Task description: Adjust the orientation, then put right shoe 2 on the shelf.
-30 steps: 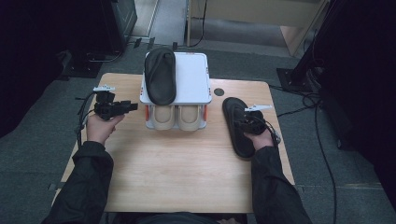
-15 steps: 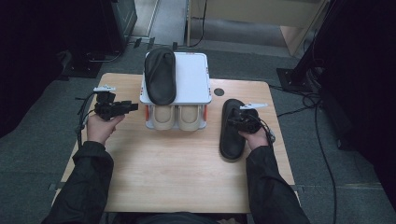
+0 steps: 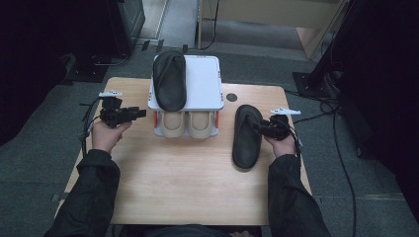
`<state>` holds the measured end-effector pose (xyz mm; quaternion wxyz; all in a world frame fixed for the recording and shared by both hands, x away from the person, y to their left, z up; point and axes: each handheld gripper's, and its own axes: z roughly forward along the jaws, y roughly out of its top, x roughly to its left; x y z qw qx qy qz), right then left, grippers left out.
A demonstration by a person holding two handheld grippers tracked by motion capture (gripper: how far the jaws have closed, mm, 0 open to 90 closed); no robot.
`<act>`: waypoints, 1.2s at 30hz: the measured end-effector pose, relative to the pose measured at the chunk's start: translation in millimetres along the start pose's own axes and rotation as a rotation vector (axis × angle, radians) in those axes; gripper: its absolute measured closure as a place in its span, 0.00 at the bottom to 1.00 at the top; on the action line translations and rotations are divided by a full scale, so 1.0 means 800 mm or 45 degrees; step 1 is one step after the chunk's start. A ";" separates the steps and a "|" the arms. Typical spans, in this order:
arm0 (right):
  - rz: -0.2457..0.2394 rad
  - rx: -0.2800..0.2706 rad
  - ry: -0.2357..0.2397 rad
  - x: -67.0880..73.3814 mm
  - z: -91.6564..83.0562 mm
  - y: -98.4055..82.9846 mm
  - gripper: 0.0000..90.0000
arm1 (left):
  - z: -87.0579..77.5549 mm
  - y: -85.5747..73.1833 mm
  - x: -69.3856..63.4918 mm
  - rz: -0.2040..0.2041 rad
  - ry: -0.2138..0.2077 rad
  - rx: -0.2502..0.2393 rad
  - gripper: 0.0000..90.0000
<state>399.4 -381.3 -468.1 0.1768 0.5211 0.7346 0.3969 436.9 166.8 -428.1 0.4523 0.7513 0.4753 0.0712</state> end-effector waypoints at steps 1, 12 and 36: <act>-0.003 0.005 -0.001 -0.001 0.002 -0.001 0.64 | 0.000 0.000 0.000 -0.001 -0.001 0.001 0.60; 0.014 0.117 -0.031 -0.003 0.030 -0.016 0.66 | 0.001 -0.001 -0.002 0.005 0.001 -0.004 0.60; 0.093 0.137 -0.090 0.015 0.016 0.010 0.80 | -0.003 -0.007 -0.002 -0.011 -0.010 -0.027 0.60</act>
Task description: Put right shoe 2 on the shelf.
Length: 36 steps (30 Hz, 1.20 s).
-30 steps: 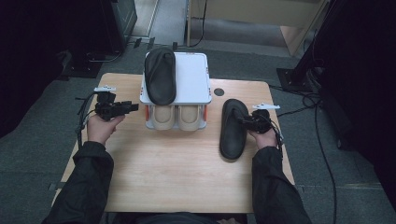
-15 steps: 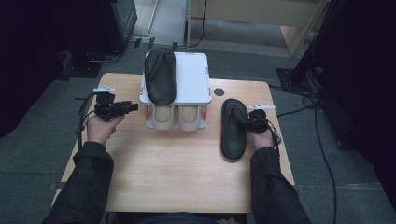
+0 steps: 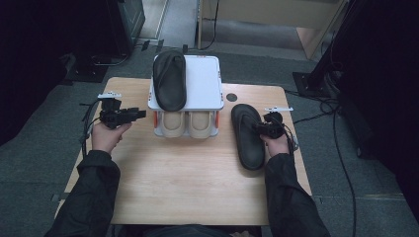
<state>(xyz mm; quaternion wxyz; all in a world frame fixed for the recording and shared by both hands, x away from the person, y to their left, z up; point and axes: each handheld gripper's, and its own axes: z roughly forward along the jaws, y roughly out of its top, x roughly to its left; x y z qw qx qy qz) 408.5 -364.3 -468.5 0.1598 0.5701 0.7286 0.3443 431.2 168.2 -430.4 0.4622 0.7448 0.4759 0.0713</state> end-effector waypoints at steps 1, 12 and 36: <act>0.007 -0.002 0.002 0.000 -0.003 0.001 0.80 | 0.000 0.000 0.000 0.008 0.003 0.008 0.60; 0.023 0.005 -0.023 -0.001 -0.024 0.036 0.80 | 0.002 -0.001 0.000 0.018 -0.006 0.019 0.60; -0.054 -0.064 -0.050 0.040 -0.070 0.197 0.80 | 0.005 -0.003 0.001 0.036 -0.009 0.030 0.58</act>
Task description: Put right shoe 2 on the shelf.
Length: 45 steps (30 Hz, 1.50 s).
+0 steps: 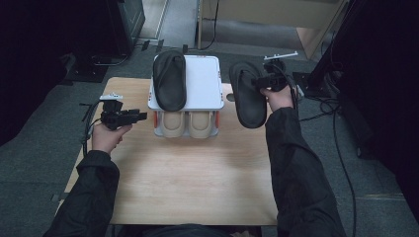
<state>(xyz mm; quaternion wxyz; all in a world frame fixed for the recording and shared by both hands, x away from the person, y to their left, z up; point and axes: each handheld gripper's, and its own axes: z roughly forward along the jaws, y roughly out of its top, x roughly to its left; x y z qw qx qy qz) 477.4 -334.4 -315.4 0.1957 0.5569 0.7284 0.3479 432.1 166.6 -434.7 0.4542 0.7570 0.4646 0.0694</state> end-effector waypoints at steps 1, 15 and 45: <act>-0.004 -0.003 0.004 0.002 0.000 0.006 0.80 | 0.000 0.000 0.000 -0.001 -0.002 -0.002 0.58; -0.044 0.003 0.027 0.056 0.038 0.065 0.79 | 0.000 0.001 0.000 0.007 -0.017 -0.013 0.58; -0.030 0.049 0.136 0.128 0.109 0.078 0.78 | -0.009 0.014 0.007 -0.053 -0.032 -0.026 0.61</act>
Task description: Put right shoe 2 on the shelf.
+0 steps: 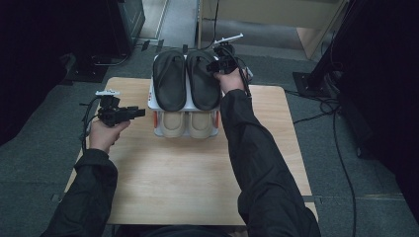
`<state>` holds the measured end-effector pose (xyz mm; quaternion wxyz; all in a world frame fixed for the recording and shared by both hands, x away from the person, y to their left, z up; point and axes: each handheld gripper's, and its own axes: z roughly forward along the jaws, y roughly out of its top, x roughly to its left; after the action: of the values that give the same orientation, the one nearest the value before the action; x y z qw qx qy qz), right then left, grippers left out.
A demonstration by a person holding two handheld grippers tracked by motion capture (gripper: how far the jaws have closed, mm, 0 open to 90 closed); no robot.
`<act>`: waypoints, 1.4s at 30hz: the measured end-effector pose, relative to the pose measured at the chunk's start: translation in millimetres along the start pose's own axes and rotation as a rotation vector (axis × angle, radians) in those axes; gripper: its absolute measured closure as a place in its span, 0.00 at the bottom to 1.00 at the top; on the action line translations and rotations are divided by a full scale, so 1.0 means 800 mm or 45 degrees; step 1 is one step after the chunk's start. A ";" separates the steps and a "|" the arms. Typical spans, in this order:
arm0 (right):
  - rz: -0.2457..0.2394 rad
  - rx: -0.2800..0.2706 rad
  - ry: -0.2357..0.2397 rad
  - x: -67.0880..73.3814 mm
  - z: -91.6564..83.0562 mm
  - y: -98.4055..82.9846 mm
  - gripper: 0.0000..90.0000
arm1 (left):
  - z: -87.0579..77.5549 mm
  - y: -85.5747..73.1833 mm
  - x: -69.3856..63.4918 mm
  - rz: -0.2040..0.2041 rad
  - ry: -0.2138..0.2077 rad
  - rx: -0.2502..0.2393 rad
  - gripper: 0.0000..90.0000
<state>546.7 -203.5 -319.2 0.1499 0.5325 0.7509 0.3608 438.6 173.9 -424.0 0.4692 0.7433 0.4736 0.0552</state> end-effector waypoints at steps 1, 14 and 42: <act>0.001 0.001 0.003 0.000 0.000 0.000 0.76 | -0.001 0.001 0.002 -0.010 -0.003 -0.012 0.61; -0.145 -0.131 0.095 -0.011 -0.056 -0.003 0.81 | -0.015 0.033 0.000 -0.004 0.017 -0.042 0.65; -0.176 -0.091 0.081 -0.030 -0.040 -0.056 0.85 | 0.020 0.098 -0.035 0.037 0.064 -0.028 0.69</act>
<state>505.9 -244.7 -332.1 0.1693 0.4618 0.7770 0.3929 482.6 133.7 -364.2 0.4644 0.7433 0.4738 0.0857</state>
